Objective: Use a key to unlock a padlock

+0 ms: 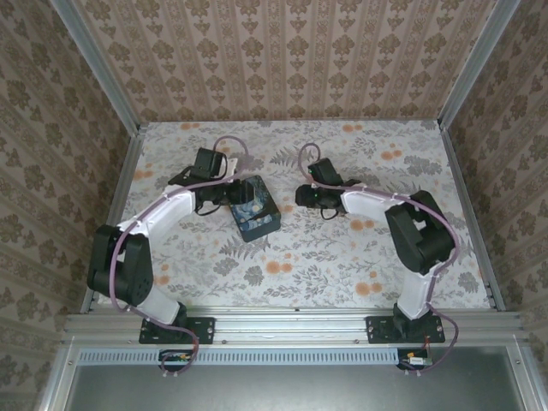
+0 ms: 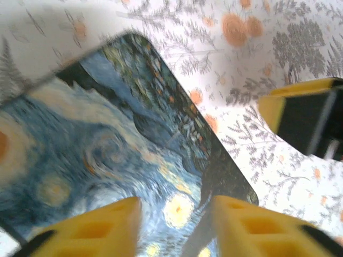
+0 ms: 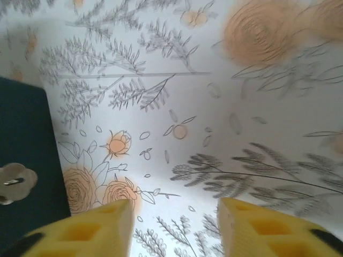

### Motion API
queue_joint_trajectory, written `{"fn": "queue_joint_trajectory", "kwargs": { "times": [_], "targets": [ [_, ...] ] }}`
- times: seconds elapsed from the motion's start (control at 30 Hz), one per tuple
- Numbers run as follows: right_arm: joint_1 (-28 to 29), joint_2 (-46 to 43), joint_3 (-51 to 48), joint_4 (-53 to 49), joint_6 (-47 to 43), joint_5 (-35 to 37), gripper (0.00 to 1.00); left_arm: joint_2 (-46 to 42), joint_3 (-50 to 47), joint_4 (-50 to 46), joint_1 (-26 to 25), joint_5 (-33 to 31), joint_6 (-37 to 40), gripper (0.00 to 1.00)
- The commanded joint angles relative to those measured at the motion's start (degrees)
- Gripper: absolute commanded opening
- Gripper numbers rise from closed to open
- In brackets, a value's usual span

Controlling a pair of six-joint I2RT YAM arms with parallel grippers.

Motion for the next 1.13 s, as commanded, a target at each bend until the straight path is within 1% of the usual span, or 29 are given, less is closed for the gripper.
{"fn": "queue_joint_trajectory", "kwargs": {
  "times": [0.0,0.03,0.07,0.1,0.17,0.2,0.27,0.3,0.33,0.37,0.4,0.43,0.47,0.5,0.53,0.57,0.6,0.63,0.67,0.7,0.73,0.77,0.8,0.87,0.9,0.93,0.97,1.0,1.1],
  "targets": [
    [-3.39,-7.9,-2.82,-0.95,-5.43,1.66,0.87,-5.01,1.17,2.33,2.29,-8.46,5.12,0.99],
    [-5.37,-9.57,-3.85,-0.8,-6.02,2.49,1.0,-6.05,-0.57,4.69,3.56,-12.66,7.15,1.0],
    [-7.29,-11.9,-5.35,-0.07,-7.45,4.65,1.0,-7.19,-2.88,7.77,5.18,-17.91,9.77,1.0],
    [-8.93,-14.37,-7.23,1.37,-9.9,8.13,1.0,-8.51,-6.61,12.43,7.02,-21.48,13.98,1.0],
    [-11.43,-19.11,-12.2,5.7,-15.95,15.48,1.0,-12.15,-15.26,22.04,9.56,-27.7,21.82,1.0],
    [-12.32,-22.18,-15.42,8.1,-18.5,19.17,1.0,-14.08,-19.38,25.67,11.41,-29.22,24.42,1.0],
    [-14.85,-27.37,-22.43,13.81,-22.05,21.11,1.0,-15.54,-25.38,30.9,15.86,-26.97,27.46,1.0],
    [-16.77,-28.12,-25.05,15.55,-21.79,20.46,1.0,-15.22,-29.16,36.15,17.31,-27.53,27.69,1.0],
    [-18.3,-28.05,-26.74,16.53,-21.65,20.64,1.0,-14.62,-32.56,42.29,18.86,-25.71,26.92,1.0],
    [-19.54,-27.33,-29.31,21.0,-21.44,21.22,1.0,-13.35,-36.01,49.46,20.31,-22.98,26.62,1.0],
    [-20.19,-25.86,-33.02,29.27,-22.03,21.35,1.0,-10.9,-38.63,56.58,20.88,-23.02,25.81,1.0],
    [-20.62,-24.62,-36.1,38.16,-23.03,21.08,1.0,-8.96,-38.39,59.86,22.02,-21.31,24.5,1.0],
    [-20.79,-24.55,-35.25,36.55,-24.41,20.46,1.0,-8.19,-36.65,57.35,24.38,-15.32,21.59,1.0],
    [-20.72,-22.0,-35.94,42.02,-27.87,19.8,1.0,-5.7,-37.75,63.14,25.94,-10.17,21.23,1.0],
    [-21.65,-19.81,-36.95,46.75,-28.33,17.82,1.0,-3.59,-38.76,66.01,25.98,-10.69,21.27,1.0],
    [-23.11,-17.34,-36.54,47.68,-27.17,15.31,1.0,-0.03,-41.03,73.41,24.85,-14.37,21.5,1.0],
    [-24.11,-17.81,-36.87,47.72,-26.37,14.2,0.99,1.34,-41.62,77.42,23.74,-16.62,22.22,1.0],
    [-25.06,-18.67,-37.62,47.27,-25.65,12.16,0.99,-0.44,-40.27,70.98,23.06,-19.04,21.88,1.0],
    [-25.58,-17.22,-40.84,53.92,-25.56,10.68,0.99,0.09,-39.46,70.14,21.31,-24.0,22.66,1.0],
    [-25.62,-14.12,-43.9,65.02,-25.69,11.52,1.0,0.48,-40.44,72.95,19.55,-27.26,23.63,1.0],
    [-25.99,-15.87,-44.5,63.49,-25.51,10.33,1.0,0.02,-41.01,73.35,18.3,-29.91,23.82,1.0],
    [-26.39,-17.34,-43.74,58.84,-25.12,9.38,1.0,0.33,-41.9,75.39,17.31,-33.09,24.01,1.0],
    [-26.39,-15.82,-43.35,60.81,-24.94,9.93,1.0,0.84,-41.88,76.69,17.3,-34.0,24.16,1.0],
    [-26.21,-16.59,-41.67,56.38,-24.95,10.21,1.0,0.11,-41.15,73.66,17.96,-32.85,23.18,1.0],
    [-26.17,-16.09,-42.01,57.83,-25.12,10.12,1.0,0.54,-41.42,74.92,17.72,-32.42,23.7,1.0],
    [-26.17,-16.13,-42.01,57.94,-25.13,10.14,1.0,0.68,-40.68,73.94,18.28,-30.4,23.92,1.0],
    [-26.16,-16.41,-41.8,56.87,-25.06,10.21,1.0,0.18,-39.4,70.42,20.26,-25.67,22.77,1.0],
    [-26.17,-16.13,-41.88,57.6,-25.12,10.19,1.0,0.25,-39.05,69.65,21.22,-23.18,22.72,1.0],
    [-26.17,-16.27,-41.79,57.16,-25.08,10.39,1.0,0.22,-39.51,70.65,20.53,-23.44,23.45,1.0]
  ]
}}
